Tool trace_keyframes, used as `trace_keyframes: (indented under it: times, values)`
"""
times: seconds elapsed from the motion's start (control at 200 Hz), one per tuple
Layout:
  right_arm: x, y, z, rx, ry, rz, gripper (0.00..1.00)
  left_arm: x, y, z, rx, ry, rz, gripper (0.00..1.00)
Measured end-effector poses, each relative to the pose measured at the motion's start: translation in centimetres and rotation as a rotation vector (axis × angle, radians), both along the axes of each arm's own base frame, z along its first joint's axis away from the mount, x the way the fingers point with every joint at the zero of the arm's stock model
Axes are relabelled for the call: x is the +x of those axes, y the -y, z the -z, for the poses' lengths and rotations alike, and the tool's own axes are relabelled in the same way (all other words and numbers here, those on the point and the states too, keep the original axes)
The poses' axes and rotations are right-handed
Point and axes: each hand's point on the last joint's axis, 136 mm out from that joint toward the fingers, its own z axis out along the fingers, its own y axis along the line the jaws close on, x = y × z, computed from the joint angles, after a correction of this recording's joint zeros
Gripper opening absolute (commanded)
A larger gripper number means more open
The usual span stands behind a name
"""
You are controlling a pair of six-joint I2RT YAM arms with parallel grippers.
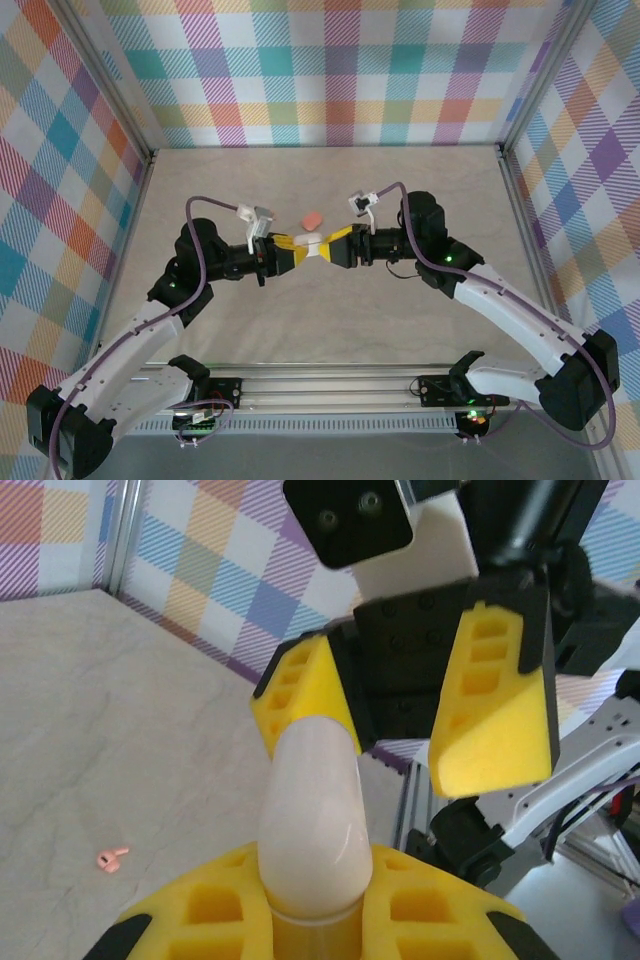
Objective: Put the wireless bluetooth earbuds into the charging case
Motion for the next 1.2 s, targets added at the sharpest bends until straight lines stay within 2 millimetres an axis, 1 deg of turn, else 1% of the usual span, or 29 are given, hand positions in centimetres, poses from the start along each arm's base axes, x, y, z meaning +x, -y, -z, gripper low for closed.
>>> trace_keyframes:
  times: [0.095,0.165,0.24,0.375,0.52,0.58,0.705,0.77,0.875,0.995,1.105,1.2]
  values:
    - [-0.3,-0.3,-0.7,0.035,0.008,-0.029,0.57,0.0,0.1,-0.6,-0.021,-0.006,0.004,0.00]
    - [-0.2,-0.5,-0.9,0.050,0.015,-0.043,0.50,0.1,0.1,-0.7,-0.029,-0.016,0.003,0.00]
    - [-0.1,-0.8,-0.4,0.045,-0.003,-0.054,0.44,0.0,0.1,-0.8,-0.036,-0.023,0.005,0.00]
    - [0.1,-1.6,0.8,0.036,-0.060,-0.089,0.39,0.1,0.2,-1.0,-0.048,-0.036,0.003,0.01]
    - [0.0,-1.8,0.7,0.049,-0.068,-0.110,0.35,0.3,0.2,-0.9,-0.051,-0.059,-0.001,0.01]
    - [0.0,-1.8,0.5,0.057,-0.063,-0.112,0.29,0.3,0.3,-1.1,-0.053,-0.057,0.000,0.02]
    - [0.0,-1.8,-0.1,0.075,-0.049,-0.123,0.13,0.3,0.3,-1.6,-0.063,-0.058,0.004,0.07]
    - [-0.1,-1.8,-0.3,0.082,-0.039,-0.127,0.07,0.3,0.3,-1.9,-0.070,-0.056,0.005,0.16]
    - [-0.1,-1.8,-0.4,0.086,-0.033,-0.130,0.00,0.3,0.3,-2.0,-0.075,-0.053,0.004,0.34]
    - [0.2,-1.9,-0.3,0.082,-0.034,-0.110,0.00,0.4,0.0,-2.2,-0.075,-0.039,-0.019,0.59]
    - [0.6,-1.8,-0.3,0.078,-0.028,-0.083,0.00,0.4,-0.4,-2.5,-0.073,-0.027,-0.051,0.73]
    - [0.9,-1.6,-0.4,0.074,-0.013,-0.059,0.00,0.2,-1.0,-2.9,-0.073,-0.005,-0.082,0.77]
